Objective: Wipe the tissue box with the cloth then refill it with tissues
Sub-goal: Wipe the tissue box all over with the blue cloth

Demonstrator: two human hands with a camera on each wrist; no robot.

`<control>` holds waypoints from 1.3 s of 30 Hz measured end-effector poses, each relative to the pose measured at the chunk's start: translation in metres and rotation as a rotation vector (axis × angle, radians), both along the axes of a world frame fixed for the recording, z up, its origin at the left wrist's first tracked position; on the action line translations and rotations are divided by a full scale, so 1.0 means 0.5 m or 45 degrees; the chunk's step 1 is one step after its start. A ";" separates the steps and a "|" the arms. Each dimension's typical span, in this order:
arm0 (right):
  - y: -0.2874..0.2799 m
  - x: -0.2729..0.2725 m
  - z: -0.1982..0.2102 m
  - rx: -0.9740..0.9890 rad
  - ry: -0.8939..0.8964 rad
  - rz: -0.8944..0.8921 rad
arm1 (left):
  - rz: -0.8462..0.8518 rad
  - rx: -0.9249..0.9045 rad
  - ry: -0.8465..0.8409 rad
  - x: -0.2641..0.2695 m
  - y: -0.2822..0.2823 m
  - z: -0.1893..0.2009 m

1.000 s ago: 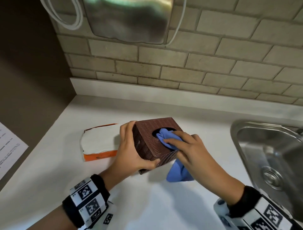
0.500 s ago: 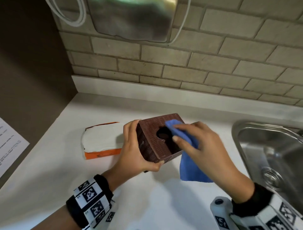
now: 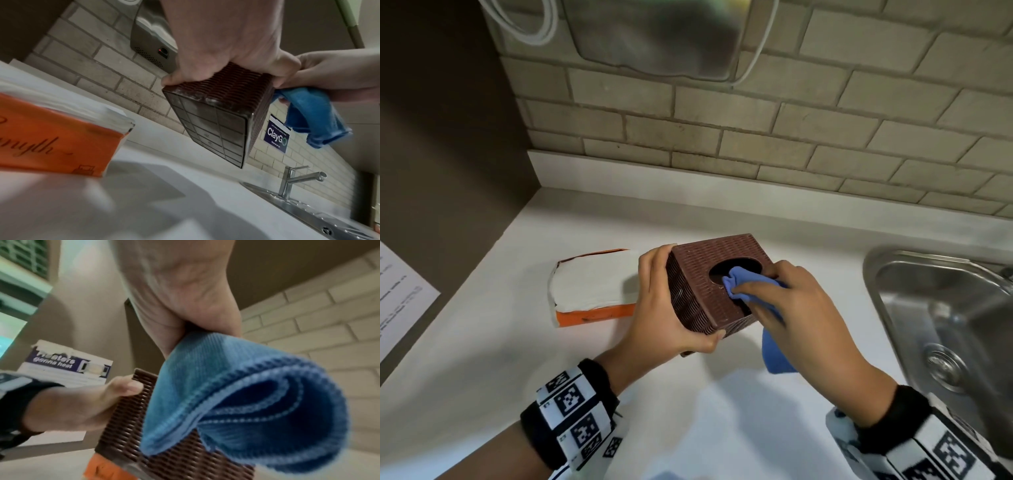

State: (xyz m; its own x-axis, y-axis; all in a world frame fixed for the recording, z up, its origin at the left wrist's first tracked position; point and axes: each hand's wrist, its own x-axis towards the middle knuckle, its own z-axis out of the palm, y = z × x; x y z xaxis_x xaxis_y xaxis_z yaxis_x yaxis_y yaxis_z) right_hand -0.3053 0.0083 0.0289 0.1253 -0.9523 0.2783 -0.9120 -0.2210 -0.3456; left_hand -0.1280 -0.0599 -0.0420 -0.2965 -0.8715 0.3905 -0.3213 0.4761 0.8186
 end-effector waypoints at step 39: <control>-0.034 -0.030 0.023 0.263 -0.149 -0.025 | 0.022 0.078 0.101 -0.008 -0.010 0.017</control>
